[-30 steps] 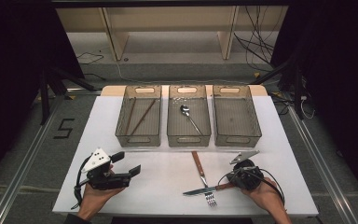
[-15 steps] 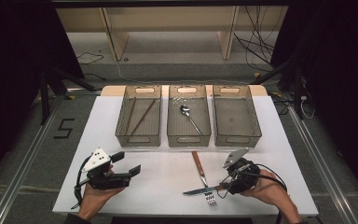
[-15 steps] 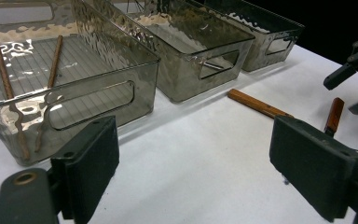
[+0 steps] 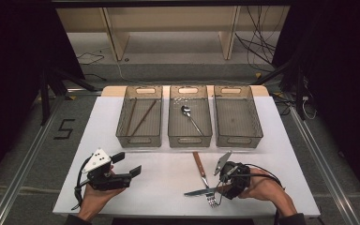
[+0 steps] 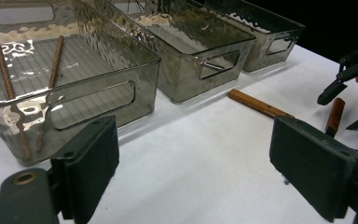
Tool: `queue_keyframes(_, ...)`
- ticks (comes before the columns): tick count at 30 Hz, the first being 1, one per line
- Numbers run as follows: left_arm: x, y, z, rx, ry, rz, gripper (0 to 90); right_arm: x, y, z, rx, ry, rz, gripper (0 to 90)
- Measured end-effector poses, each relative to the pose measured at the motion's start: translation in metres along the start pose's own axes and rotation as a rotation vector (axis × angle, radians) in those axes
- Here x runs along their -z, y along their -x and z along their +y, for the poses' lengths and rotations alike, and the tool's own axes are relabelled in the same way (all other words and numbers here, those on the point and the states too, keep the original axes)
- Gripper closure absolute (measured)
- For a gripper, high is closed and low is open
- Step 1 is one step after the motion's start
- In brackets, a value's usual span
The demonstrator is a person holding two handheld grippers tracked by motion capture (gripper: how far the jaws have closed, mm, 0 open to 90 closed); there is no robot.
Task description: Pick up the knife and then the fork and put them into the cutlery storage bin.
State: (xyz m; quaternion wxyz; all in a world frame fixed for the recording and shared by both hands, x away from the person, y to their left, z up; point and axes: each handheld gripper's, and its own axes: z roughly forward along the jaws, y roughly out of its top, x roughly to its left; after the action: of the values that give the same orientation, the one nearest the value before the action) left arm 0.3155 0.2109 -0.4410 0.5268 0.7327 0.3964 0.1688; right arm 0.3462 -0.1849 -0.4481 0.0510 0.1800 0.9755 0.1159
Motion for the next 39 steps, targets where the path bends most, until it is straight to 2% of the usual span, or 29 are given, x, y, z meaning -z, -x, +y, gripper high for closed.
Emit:
queue_keyframes(7,0.0,0.0,0.0,-0.002,-0.001,0.0,15.3,-0.005,0.002,0.001,0.02,-0.051,0.011,50.9)
queue_keyframes(9,0.0,0.0,0.0,-0.002,-0.001,-0.001,15.3,-0.007,0.001,0.002,0.012,-0.061,0.012,52.8)
queue_keyframes(13,0.0,0.0,0.0,-0.002,-0.002,0.002,15.3,-0.008,0.003,0.004,0.043,-0.086,0.024,59.4)
queue_keyframes(14,0.0,0.0,0.0,-0.002,-0.001,0.002,15.3,-0.008,0.002,0.005,0.033,-0.089,0.027,61.0)
queue_keyframes(19,0.0,0.0,0.0,-0.004,0.001,0.002,15.3,-0.009,0.0,0.008,0.073,-0.111,0.032,65.7)
queue_keyframes(23,0.0,0.0,0.0,-0.003,0.001,0.002,15.3,-0.01,-0.003,0.011,0.138,-0.13,0.02,69.9)
queue_keyframes(28,0.0,0.0,0.0,-0.004,-0.001,0.002,15.3,-0.01,-0.005,0.012,0.185,-0.129,0.03,74.7)
queue_keyframes(34,-0.001,0.0,0.0,-0.004,-0.001,0.002,15.3,-0.009,-0.006,0.013,0.21,-0.129,0.033,77.0)
queue_keyframes(39,0.0,0.0,0.0,-0.003,0.0,0.002,15.3,-0.007,-0.005,0.011,0.175,-0.094,0.028,77.3)
